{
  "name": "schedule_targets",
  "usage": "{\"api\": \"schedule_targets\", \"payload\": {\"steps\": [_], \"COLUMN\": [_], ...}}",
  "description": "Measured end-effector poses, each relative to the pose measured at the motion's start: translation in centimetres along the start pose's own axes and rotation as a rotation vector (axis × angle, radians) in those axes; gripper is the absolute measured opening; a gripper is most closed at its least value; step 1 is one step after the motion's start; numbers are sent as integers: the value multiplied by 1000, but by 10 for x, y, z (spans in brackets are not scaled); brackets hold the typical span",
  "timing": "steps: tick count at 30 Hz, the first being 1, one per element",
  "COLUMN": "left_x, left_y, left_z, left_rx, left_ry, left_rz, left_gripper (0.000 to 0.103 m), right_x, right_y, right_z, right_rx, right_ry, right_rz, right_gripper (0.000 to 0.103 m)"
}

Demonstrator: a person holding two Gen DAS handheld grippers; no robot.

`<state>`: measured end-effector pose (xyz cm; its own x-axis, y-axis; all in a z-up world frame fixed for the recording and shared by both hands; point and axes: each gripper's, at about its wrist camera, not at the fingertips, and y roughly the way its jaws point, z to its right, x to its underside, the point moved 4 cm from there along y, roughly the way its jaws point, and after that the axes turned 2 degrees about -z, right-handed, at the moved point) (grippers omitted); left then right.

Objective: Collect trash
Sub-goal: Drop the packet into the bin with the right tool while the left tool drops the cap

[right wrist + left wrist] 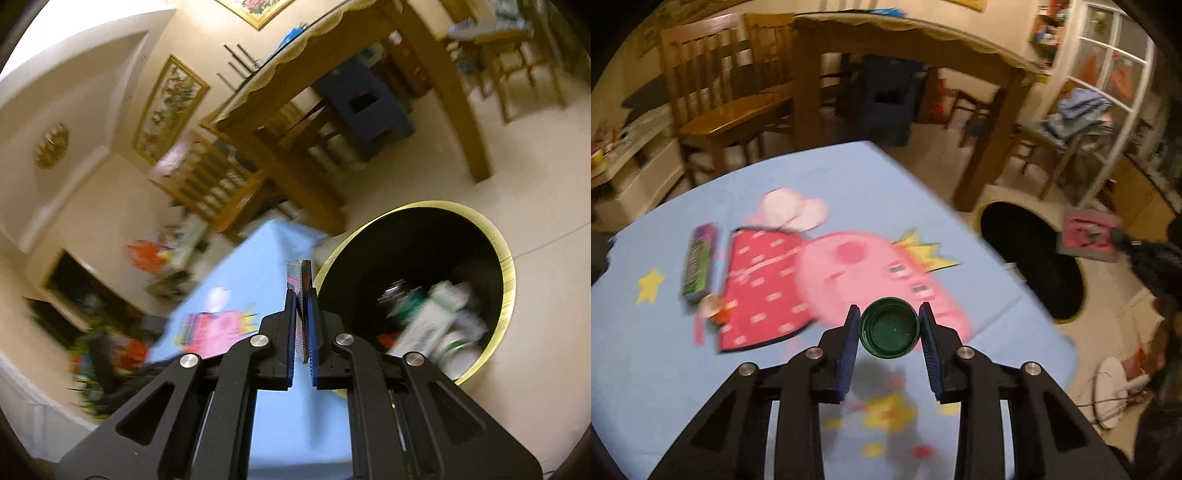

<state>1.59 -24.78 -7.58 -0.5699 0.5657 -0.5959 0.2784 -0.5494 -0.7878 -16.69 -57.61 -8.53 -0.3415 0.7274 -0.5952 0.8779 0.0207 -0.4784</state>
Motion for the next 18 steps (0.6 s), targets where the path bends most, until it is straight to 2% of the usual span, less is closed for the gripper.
{"api": "schedule_targets", "payload": {"steps": [4, 6, 7, 8, 10, 12, 16, 18], "left_x": [-7, -11, -13, -15, -20, -27, -40, -46], "left_y": [8, 15, 20, 24, 34, 45, 65, 75], "left_z": [46, 65, 77, 85, 103, 122, 156, 170], "left_rx": [50, 69, 76, 84, 109, 120, 141, 145], "left_ry": [77, 109, 129, 142, 170, 203, 263, 286], "left_rz": [1, -2, -5, -7, -13, -20, -23, -23], "left_gripper": [30, 30, 30, 30, 30, 30, 30, 30], "right_x": [-1, -1, -1, 0, 1, 0, -1, -1], "right_y": [9, 15, 14, 11, 4, -2, -44, -65], "right_z": [22, 33, 37, 39, 41, 45, 50, 51], "right_rx": [135, 174, 181, 180, 181, 184, 215, 229], "right_ry": [-32, -24, -14, -9, -2, 8, 36, 37], "right_rz": [-23, -36, -29, -19, 5, 19, 100, 139], "right_gripper": [11, 32, 48, 56, 64, 65, 82, 85]}}
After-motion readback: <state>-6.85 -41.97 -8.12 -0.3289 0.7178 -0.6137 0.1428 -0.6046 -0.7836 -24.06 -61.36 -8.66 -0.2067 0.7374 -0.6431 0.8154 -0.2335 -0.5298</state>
